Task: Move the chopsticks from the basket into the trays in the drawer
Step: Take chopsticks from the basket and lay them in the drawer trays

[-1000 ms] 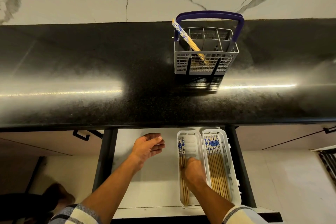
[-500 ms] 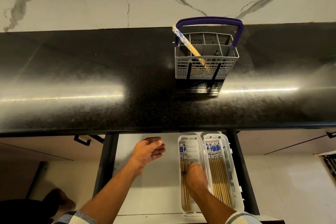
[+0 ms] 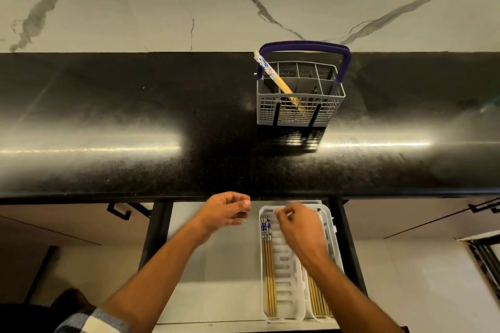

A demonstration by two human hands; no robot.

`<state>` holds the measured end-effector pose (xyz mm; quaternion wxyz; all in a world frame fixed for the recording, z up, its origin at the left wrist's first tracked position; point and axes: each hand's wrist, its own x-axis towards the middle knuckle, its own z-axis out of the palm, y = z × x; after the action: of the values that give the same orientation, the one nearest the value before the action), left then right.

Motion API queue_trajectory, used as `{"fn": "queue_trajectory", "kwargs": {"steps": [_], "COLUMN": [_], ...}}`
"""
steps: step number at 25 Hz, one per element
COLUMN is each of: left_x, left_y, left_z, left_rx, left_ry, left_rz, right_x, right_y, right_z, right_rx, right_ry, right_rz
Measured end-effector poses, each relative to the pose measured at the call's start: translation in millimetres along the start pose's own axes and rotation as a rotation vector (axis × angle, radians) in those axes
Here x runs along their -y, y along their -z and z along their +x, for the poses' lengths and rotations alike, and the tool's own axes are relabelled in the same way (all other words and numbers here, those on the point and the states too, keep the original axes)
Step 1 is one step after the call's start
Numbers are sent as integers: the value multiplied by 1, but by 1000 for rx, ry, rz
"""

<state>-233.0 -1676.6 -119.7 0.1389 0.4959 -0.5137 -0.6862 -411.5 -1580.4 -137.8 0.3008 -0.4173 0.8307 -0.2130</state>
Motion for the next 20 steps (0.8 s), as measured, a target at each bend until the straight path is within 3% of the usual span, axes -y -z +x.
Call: {"fn": "queue_trajectory", "kwargs": {"steps": [4,10,14,20], "left_x": [-67,-159,-203,-213], "left_y": [-2,4,3,5], "left_z": [-6,5,25,47], "left_rx": [-27,-156,-285,-354], "left_ry": [-168,-366,-394,-326], "left_rz": [-47,-154,-256,-318], "right_x": [51,111,149,177], "right_y": [81,145,161,159], "right_z": [5,37,74,141], "right_rx": [-205,-373,-382,-251], "right_ry": [175,305,325,395], "right_rz": [135,256,222,-53]}}
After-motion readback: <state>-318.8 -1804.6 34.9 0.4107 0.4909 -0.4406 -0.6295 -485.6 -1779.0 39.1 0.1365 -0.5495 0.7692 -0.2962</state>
